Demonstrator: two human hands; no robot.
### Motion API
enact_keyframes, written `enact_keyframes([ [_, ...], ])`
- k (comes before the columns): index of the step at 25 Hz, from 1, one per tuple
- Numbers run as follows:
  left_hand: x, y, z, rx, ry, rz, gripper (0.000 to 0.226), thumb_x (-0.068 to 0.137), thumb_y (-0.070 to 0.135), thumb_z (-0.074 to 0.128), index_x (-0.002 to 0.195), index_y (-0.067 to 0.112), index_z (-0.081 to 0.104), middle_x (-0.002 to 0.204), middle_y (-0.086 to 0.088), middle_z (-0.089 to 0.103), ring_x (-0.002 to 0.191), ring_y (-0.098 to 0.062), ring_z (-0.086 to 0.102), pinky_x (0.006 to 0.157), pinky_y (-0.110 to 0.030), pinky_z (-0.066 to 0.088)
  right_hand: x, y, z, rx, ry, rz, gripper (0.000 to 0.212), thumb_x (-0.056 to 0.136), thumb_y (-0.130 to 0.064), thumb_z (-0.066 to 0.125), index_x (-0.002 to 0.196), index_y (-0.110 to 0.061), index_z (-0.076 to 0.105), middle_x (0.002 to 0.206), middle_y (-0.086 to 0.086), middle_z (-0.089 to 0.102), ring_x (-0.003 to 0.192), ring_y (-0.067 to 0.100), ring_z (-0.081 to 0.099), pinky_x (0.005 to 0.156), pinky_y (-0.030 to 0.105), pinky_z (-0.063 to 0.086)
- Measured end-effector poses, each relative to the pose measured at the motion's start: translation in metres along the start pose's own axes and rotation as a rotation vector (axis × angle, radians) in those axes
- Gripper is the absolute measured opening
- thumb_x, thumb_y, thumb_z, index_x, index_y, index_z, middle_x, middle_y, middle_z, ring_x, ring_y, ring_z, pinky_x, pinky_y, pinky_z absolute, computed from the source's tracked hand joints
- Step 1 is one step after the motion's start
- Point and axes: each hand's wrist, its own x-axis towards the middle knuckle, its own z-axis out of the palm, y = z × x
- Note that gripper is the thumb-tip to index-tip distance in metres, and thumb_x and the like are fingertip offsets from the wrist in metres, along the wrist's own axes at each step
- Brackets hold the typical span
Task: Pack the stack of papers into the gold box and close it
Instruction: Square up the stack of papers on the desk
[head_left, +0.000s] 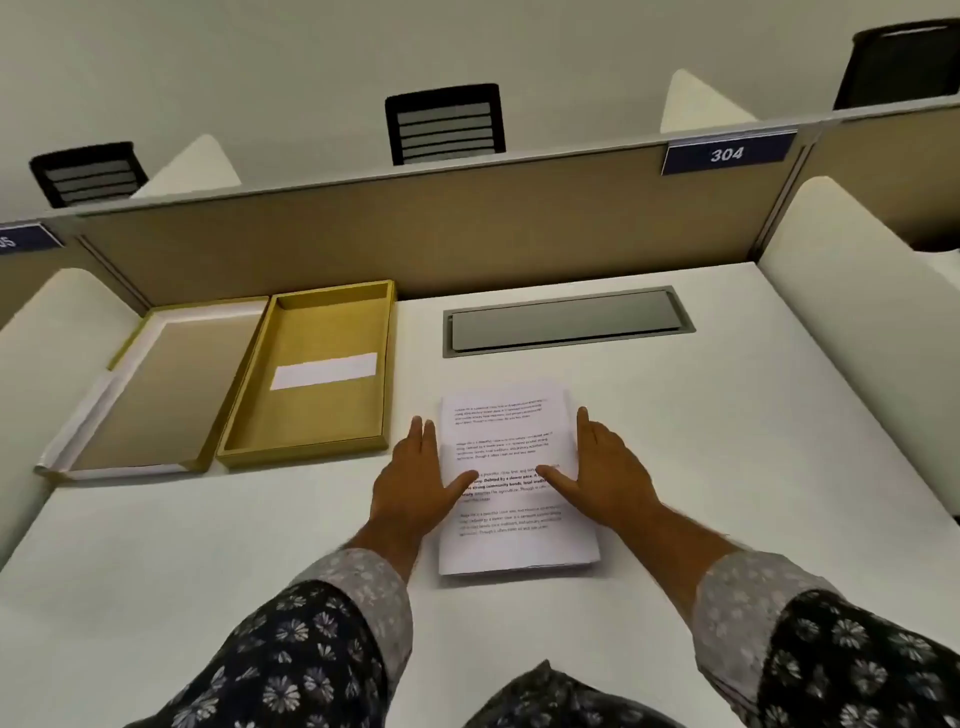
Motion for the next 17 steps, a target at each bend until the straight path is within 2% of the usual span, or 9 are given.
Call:
enact_keyframes([
  [5,0.009,0.009,0.025,-0.167,-0.06,-0.126,0.113,0.084,0.085,0.049,0.167,0.019,0.012,0.173,-0.004,0.029,0.155,-0.028,0.035,0.115,-0.05,0.044,0.007,0.001,0.019,0.036,-0.014,0.147,0.117,0.084,-0.085,0.05,0.168,-0.016,0.008,0.159,0.011,0.046,0.143,0.031,0.048,0.11,0.046,0.049],
  [8,0.014,0.024,0.031,-0.302,-0.017,-0.213,0.111,0.079,0.086,0.055,0.163,0.021,0.022,0.161,-0.006,0.045,0.146,-0.031,0.044,0.11,-0.052,0.048,0.007,-0.013,0.031,0.083,0.006,0.171,0.108,0.089,-0.072,0.058,0.167,-0.012,0.013,0.15,0.015,0.049,0.137,0.033,0.049,0.107,0.044,0.049],
  [10,0.015,0.032,0.036,-0.403,0.028,-0.278,0.103,0.083,0.077,0.061,0.161,0.019,0.028,0.158,-0.009,0.047,0.143,-0.034,0.044,0.111,-0.052,0.045,0.011,-0.023,0.034,0.17,0.005,0.247,0.094,0.09,-0.058,0.066,0.161,-0.01,0.027,0.144,0.019,0.051,0.133,0.037,0.051,0.107,0.044,0.048],
  [13,0.02,0.04,0.042,-0.452,0.037,-0.344,0.092,0.087,0.056,0.071,0.159,0.016,0.03,0.158,-0.012,0.046,0.141,-0.038,0.043,0.113,-0.052,0.043,0.036,-0.025,0.025,0.432,-0.055,0.46,0.063,0.083,-0.044,0.07,0.135,-0.01,0.056,0.13,0.018,0.063,0.118,0.039,0.062,0.103,0.046,0.054],
  [15,0.024,0.041,0.042,-0.431,0.008,-0.367,0.091,0.085,0.046,0.074,0.159,0.016,0.029,0.157,-0.013,0.045,0.141,-0.038,0.044,0.113,-0.055,0.045,0.046,-0.024,0.015,0.555,-0.098,0.528,0.055,0.079,-0.042,0.069,0.125,-0.012,0.064,0.125,0.013,0.07,0.11,0.035,0.069,0.097,0.046,0.059],
  [17,0.029,0.041,0.042,-0.415,-0.015,-0.383,0.092,0.084,0.043,0.076,0.158,0.017,0.029,0.156,-0.013,0.045,0.14,-0.038,0.044,0.111,-0.057,0.046,0.046,-0.027,0.013,0.531,-0.122,0.543,0.057,0.08,-0.041,0.069,0.129,-0.013,0.062,0.132,0.013,0.065,0.118,0.036,0.064,0.101,0.045,0.056],
])
